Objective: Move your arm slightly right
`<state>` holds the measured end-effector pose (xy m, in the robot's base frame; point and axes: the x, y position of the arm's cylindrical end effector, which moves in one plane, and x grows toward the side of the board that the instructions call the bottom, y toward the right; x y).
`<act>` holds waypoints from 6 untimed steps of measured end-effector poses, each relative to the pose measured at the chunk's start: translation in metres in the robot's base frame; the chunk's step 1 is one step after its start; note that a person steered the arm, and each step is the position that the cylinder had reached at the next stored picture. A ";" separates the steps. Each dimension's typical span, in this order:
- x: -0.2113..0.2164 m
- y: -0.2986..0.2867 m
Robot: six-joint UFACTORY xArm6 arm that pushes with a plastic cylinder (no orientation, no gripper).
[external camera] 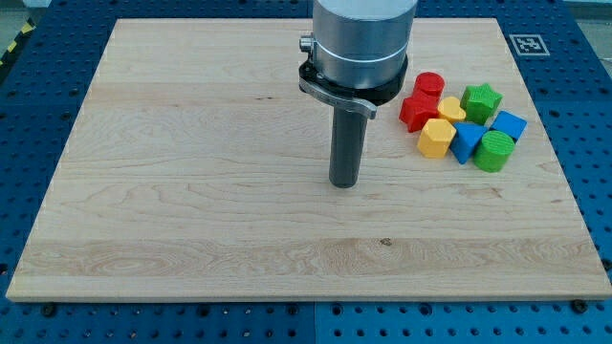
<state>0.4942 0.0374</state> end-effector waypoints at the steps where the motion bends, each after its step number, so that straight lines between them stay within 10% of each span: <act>1: 0.000 0.000; 6: 0.002 0.084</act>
